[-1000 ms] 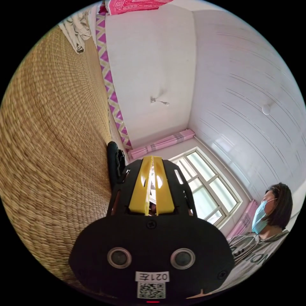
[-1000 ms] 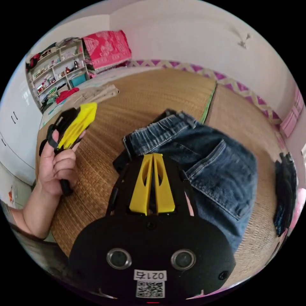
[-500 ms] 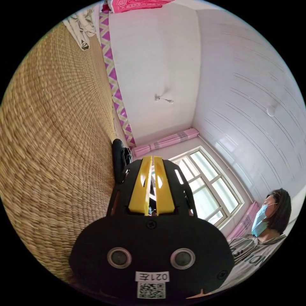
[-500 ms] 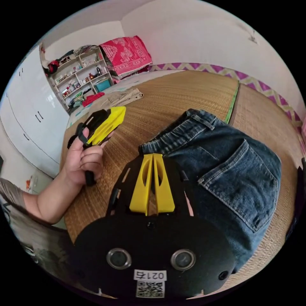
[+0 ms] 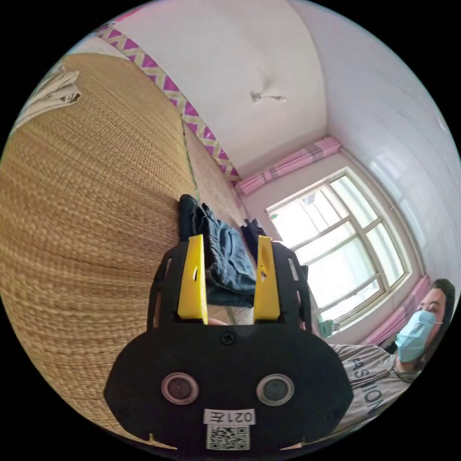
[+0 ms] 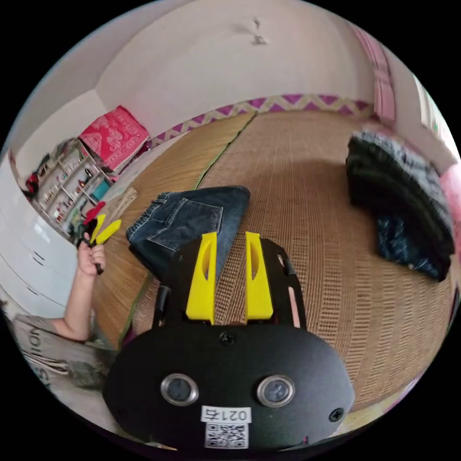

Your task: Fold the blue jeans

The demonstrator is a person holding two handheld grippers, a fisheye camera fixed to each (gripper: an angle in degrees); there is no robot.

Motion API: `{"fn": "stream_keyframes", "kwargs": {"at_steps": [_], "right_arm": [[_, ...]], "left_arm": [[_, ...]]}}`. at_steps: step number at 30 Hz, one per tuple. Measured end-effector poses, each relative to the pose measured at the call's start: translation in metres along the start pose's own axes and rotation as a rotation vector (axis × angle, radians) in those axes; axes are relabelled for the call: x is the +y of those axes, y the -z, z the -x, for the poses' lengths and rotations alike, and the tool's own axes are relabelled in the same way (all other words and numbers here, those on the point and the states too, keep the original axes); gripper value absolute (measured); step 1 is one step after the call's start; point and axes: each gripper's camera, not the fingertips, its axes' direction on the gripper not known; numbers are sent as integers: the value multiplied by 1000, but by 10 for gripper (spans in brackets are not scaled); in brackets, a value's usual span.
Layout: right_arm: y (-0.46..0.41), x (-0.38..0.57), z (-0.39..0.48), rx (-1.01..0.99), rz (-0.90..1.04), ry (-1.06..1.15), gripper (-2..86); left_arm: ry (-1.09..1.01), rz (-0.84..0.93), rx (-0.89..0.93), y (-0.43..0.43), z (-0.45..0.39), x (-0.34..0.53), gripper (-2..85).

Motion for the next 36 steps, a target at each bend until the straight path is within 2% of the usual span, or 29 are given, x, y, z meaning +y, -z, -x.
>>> {"fn": "stream_keyframes", "kwargs": {"at_steps": [4, 7, 9, 14, 17, 19, 23, 26, 31, 36], "right_arm": [[-103, 35, -88, -321, 183, -145, 133], [-161, 62, -129, -434, 189, -248, 136], [-191, 75, -153, -517, 171, -308, 132], [-281, 107, -183, -664, 196, -351, 90], [-301, 127, -190, -624, 196, -313, 76], [-302, 140, -194, -648, 207, -285, 71], [-262, 154, -206, -672, 162, -230, 68], [-195, 161, -233, -629, 83, -206, 68], [-31, 146, -305, -463, -138, -192, 70], [83, 106, -381, -265, -340, -255, 85]], "left_arm": [[5, 273, -57, -68, 0, -54, 180], [5, 378, -105, -107, -4, -80, 175], [19, 417, -88, -127, -6, -94, 158], [-12, 488, -221, -165, -24, -123, 81], [29, 431, -141, -157, -33, -136, 56], [0, 415, -90, -158, -71, -148, 49], [-114, 436, -44, -195, -162, -179, 47], [-202, 447, 13, -263, -242, -215, 47], [-312, 449, 127, -431, -385, -293, 47], [-268, 382, 164, -566, -447, -327, 65]]}}
